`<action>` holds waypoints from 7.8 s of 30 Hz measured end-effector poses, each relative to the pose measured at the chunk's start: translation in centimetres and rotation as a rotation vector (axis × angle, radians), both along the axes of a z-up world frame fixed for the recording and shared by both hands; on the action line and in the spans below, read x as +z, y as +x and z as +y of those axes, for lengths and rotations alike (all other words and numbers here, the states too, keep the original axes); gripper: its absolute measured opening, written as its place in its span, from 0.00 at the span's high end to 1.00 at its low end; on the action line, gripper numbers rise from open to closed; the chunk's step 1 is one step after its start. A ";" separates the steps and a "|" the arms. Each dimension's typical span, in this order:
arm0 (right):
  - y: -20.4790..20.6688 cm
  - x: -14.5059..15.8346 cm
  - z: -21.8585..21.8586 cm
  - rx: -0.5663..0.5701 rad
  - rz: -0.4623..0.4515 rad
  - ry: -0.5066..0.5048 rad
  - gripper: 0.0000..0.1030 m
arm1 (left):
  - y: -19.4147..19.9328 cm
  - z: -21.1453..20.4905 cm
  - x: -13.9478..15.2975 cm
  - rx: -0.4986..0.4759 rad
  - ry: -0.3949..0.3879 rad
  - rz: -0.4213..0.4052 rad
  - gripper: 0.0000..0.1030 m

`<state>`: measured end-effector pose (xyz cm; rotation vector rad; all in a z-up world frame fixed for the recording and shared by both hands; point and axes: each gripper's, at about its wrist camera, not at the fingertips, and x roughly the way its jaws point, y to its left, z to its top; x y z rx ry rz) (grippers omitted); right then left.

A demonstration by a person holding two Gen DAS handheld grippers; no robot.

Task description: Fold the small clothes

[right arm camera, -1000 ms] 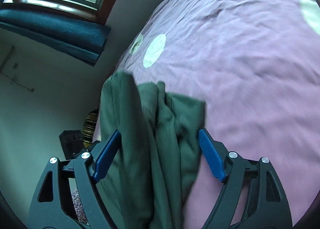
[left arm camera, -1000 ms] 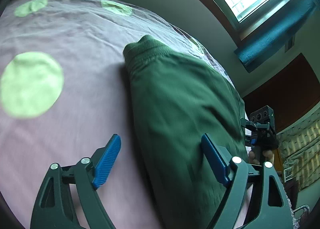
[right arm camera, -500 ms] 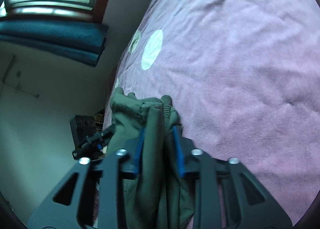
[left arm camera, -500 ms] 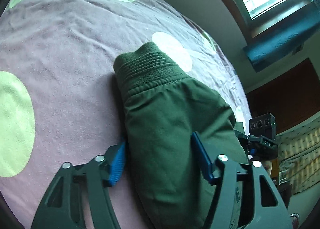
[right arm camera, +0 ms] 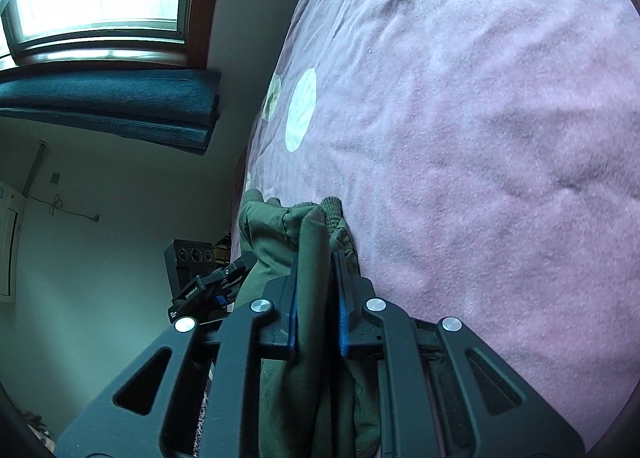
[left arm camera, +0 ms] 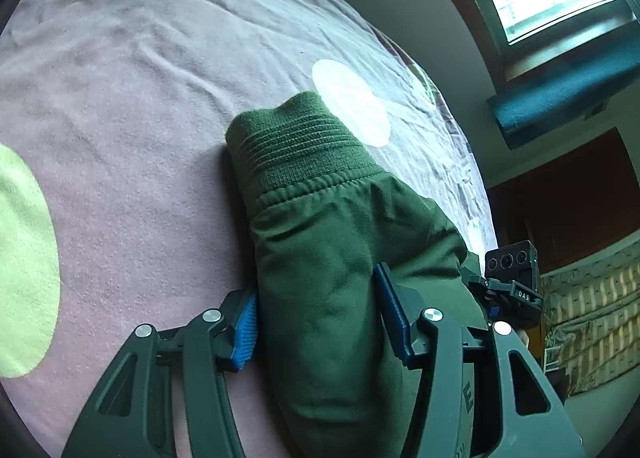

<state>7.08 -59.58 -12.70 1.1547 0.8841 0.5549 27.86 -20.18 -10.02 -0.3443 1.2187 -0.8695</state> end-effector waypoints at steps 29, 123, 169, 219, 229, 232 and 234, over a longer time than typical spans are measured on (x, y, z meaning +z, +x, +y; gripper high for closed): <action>-18.1 3.4 5.0 0.047 -0.034 -0.214 0.76 | -17.9 5.0 1.6 -0.021 0.021 -0.017 0.39; -9.0 2.7 0.4 -0.057 -0.052 -0.136 0.30 | -6.2 3.6 2.7 0.032 0.023 -0.092 0.23; -12.3 4.5 7.7 0.047 -0.187 -0.238 0.76 | -12.7 2.5 2.6 -0.031 -0.068 -0.154 0.41; -14.2 2.6 13.6 0.129 -0.063 -0.218 0.68 | -13.6 13.1 2.8 0.067 0.002 -0.143 0.43; -13.8 1.9 11.9 0.149 -0.090 -0.113 0.67 | -13.5 13.6 2.8 0.047 -0.006 -0.155 0.37; -13.6 3.0 10.3 0.127 -0.127 -0.121 0.37 | -13.0 14.5 3.7 0.050 -0.013 -0.178 0.27; -12.2 3.6 9.2 0.101 -0.131 -0.141 0.29 | -11.9 14.5 4.4 0.054 0.000 -0.227 0.25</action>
